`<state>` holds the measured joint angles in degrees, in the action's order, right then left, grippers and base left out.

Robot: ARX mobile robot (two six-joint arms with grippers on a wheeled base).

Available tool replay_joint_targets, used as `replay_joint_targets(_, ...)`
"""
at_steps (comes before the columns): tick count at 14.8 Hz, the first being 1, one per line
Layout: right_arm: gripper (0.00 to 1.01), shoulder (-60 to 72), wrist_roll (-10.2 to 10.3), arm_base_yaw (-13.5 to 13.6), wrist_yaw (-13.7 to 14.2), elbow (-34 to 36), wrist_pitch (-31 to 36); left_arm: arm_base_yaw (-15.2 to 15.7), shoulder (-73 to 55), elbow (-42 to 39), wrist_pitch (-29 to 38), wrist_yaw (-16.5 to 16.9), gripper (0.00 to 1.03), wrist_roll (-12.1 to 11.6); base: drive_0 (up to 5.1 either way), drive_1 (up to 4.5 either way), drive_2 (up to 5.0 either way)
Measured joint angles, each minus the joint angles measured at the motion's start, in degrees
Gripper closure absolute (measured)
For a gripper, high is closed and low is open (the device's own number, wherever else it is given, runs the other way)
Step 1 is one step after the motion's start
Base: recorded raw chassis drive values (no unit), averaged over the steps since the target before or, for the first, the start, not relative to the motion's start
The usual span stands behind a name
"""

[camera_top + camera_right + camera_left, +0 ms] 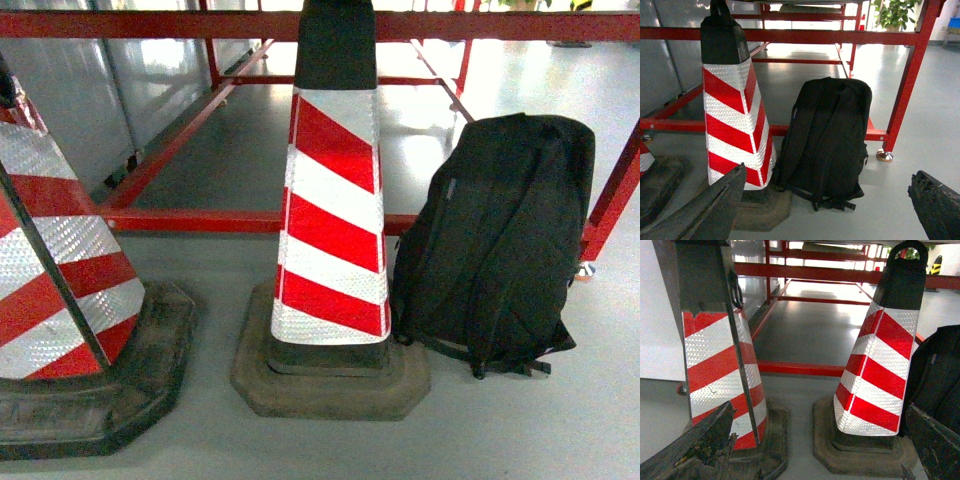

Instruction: Sort blue parts and orange caps into right shelf containers

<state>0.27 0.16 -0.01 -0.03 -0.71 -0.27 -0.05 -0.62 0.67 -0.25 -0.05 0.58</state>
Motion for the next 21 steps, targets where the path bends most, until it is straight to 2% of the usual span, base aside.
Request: replay_joint_targets(21, 0.03, 0.0, 0.0, 0.0, 0.0, 0.0, 0.0, 0.0, 0.0, 0.0, 0.0, 0.0, 0.05, 0.0, 0.0, 0.0, 0.0)
